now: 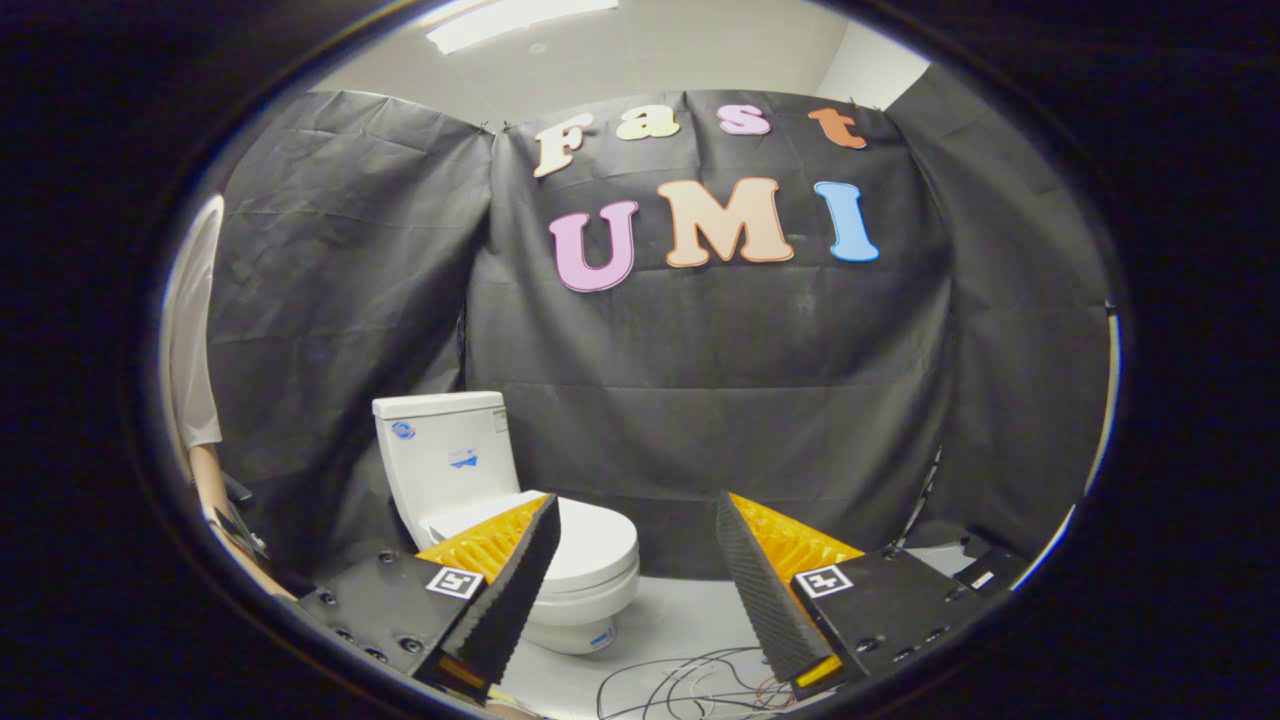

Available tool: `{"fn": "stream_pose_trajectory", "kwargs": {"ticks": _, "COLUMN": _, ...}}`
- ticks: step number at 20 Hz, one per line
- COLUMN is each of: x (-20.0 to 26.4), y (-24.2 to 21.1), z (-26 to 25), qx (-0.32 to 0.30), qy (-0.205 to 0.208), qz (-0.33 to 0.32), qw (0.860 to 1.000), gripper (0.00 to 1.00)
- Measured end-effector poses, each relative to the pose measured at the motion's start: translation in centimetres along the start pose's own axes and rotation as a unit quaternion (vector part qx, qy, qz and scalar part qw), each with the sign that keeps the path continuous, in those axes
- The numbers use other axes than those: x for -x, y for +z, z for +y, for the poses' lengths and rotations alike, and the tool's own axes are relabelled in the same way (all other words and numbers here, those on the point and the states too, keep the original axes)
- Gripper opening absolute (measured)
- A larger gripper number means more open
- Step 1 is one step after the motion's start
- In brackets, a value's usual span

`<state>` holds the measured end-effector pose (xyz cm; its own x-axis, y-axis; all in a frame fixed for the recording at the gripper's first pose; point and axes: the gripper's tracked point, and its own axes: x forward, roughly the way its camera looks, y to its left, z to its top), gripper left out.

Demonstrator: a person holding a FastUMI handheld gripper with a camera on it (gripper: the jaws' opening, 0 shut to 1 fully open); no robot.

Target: Open the toilet lid.

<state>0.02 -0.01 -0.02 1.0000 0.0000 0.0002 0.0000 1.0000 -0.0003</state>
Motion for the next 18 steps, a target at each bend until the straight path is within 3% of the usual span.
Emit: {"fn": "stream_pose_trajectory", "kwargs": {"ticks": 18, "x": 0.04, "y": -0.01, "z": -0.04, "qx": 0.000, "qy": 0.000, "qz": 0.000, "qw": 1.000, "gripper": 0.97}}
